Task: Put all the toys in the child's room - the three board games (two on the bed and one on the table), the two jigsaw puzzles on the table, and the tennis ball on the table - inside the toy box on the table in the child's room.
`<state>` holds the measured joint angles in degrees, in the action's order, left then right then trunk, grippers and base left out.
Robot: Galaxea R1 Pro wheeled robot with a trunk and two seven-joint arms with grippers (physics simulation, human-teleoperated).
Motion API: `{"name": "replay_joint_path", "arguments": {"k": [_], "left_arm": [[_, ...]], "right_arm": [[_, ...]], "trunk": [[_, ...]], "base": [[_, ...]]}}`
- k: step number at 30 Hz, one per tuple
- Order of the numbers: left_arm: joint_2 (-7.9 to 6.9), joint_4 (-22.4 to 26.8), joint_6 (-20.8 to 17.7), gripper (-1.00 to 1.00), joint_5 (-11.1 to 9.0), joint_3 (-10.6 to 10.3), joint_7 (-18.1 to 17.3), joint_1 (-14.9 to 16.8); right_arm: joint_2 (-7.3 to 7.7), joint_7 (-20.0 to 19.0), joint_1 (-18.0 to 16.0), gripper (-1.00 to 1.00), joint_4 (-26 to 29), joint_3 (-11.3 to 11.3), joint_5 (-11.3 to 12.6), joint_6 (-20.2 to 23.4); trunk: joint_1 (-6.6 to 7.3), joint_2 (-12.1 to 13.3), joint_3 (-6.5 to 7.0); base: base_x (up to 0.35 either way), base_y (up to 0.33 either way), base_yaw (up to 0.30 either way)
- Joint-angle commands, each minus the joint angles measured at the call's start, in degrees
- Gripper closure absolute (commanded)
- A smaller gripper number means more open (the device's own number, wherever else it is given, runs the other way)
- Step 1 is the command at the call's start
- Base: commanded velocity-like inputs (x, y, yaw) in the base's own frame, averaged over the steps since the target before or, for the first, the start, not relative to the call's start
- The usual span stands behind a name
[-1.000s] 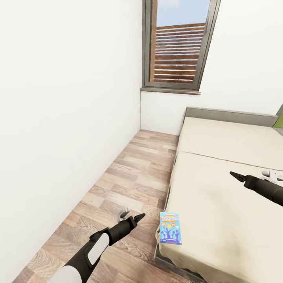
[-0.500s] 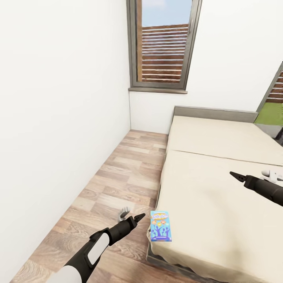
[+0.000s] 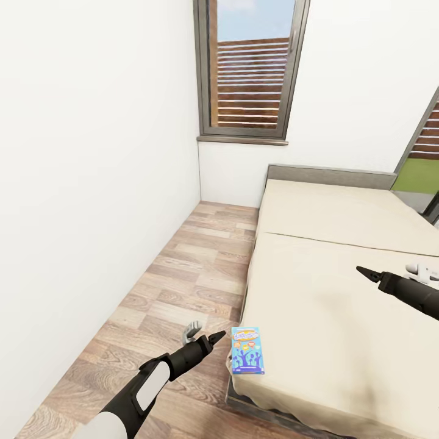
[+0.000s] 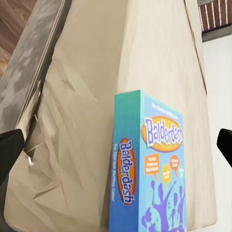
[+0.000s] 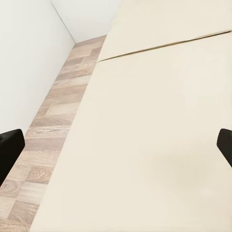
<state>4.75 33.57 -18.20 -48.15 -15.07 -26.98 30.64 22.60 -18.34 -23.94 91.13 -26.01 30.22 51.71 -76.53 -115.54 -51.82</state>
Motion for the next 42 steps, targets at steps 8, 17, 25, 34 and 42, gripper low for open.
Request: {"name": "replay_joint_path", "arguments": {"k": [8,17,25,34,42], "left_arm": [[-0.01,0.02,-0.43,-1.0,-0.62,-0.05,-0.01,0.03],[0.0,0.05,-0.43,-1.0,-0.63,-0.06,0.0,0.03],[0.0,0.06,-0.43,-1.0,-0.63,-0.1,-0.01,0.03],[0.0,0.07,-0.43,-1.0,-0.63,-0.09,-0.01,0.03],[0.01,0.05,-0.43,-1.0,-0.63,-0.08,0.0,0.03]], "right_arm": [[-0.01,-0.47,-0.05,-1.0,0.03,-0.09,-0.34,0.29],[-0.03,-0.47,-0.05,-1.0,0.06,-0.07,-0.34,0.26],[-0.04,-0.47,-0.05,-1.0,0.09,-0.05,-0.34,0.25],[-0.05,-0.47,-0.05,-1.0,0.1,-0.08,-0.34,0.26],[-0.03,-0.47,-0.05,-1.0,0.1,-0.05,-0.34,0.3]], "trunk": [[0.01,-0.02,-0.05],[0.01,-0.02,-0.05],[0.01,-0.02,-0.05],[0.01,-0.02,-0.05],[0.01,-0.02,-0.05]], "base": [[0.0,0.0,-0.008],[0.0,0.0,-0.003],[0.0,0.0,0.0],[0.0,0.0,-0.005],[0.0,0.0,-0.123]]}}
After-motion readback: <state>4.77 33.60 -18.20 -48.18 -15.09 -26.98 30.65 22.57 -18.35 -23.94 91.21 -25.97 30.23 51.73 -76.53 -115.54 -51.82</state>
